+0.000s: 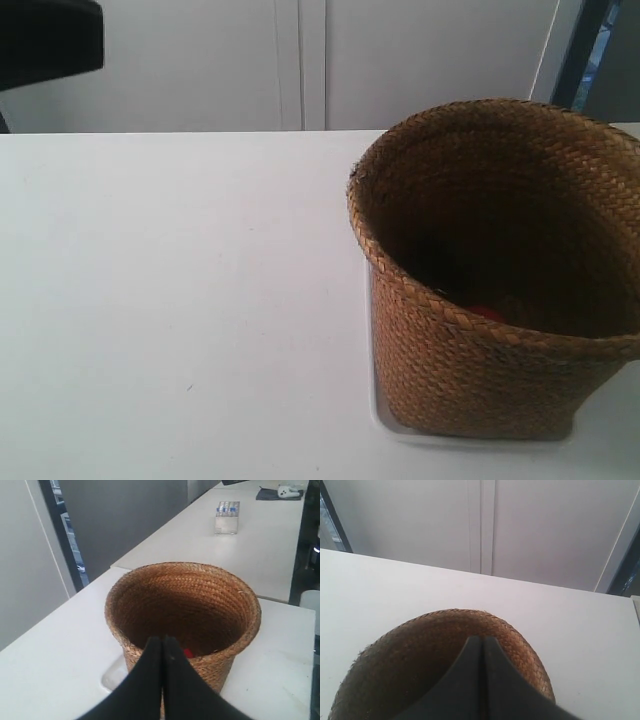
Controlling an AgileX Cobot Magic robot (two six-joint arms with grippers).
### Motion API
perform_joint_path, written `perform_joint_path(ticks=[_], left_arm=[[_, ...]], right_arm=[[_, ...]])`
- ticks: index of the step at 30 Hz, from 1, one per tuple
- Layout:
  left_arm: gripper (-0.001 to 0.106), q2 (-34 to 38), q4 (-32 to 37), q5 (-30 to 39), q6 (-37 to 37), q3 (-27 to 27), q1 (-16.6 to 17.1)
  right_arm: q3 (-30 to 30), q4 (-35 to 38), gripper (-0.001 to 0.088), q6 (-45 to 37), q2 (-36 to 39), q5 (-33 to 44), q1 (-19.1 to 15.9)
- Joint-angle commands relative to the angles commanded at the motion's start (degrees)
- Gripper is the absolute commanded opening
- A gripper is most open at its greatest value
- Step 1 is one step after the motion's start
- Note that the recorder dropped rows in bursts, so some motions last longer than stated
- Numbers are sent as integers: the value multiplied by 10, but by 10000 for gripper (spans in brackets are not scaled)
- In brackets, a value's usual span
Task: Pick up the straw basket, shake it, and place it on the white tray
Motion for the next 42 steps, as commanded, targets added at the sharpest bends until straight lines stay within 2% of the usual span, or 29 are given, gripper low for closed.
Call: perform_joint_path(ticks=[6, 12, 21, 25, 31, 33, 34, 38, 39, 41, 42], left_arm=[[3, -43, -43, -1, -4, 53, 98], [3, -108, -43, -1, -4, 105, 196], [3, -224, -41, -1, -2, 134, 326], [3, -239, -37, -1, 0, 134, 347], [3, -238, -32, -1, -27, 140, 347], [3, -237, 17, -1, -79, 144, 347], [3, -237, 52, 0, -128, 147, 347], [3, -237, 293, -1, -394, 176, 347], [3, -238, 335, -1, -455, 184, 347], [3, -241, 417, -4, -536, 204, 347], [3, -245, 436, -9, -550, 212, 347]], right_arm=[[0, 0, 0, 0, 0, 0, 0], [0, 0, 0, 0, 0, 0, 0], [0, 0, 0, 0, 0, 0, 0], [0, 0, 0, 0, 0, 0, 0], [0, 0, 0, 0, 0, 0, 0], [0, 0, 0, 0, 0, 0, 0], [0, 0, 0, 0, 0, 0, 0], [0, 0, 0, 0, 0, 0, 0], [0, 0, 0, 0, 0, 0, 0], [0, 0, 0, 0, 0, 0, 0], [0, 0, 0, 0, 0, 0, 0]])
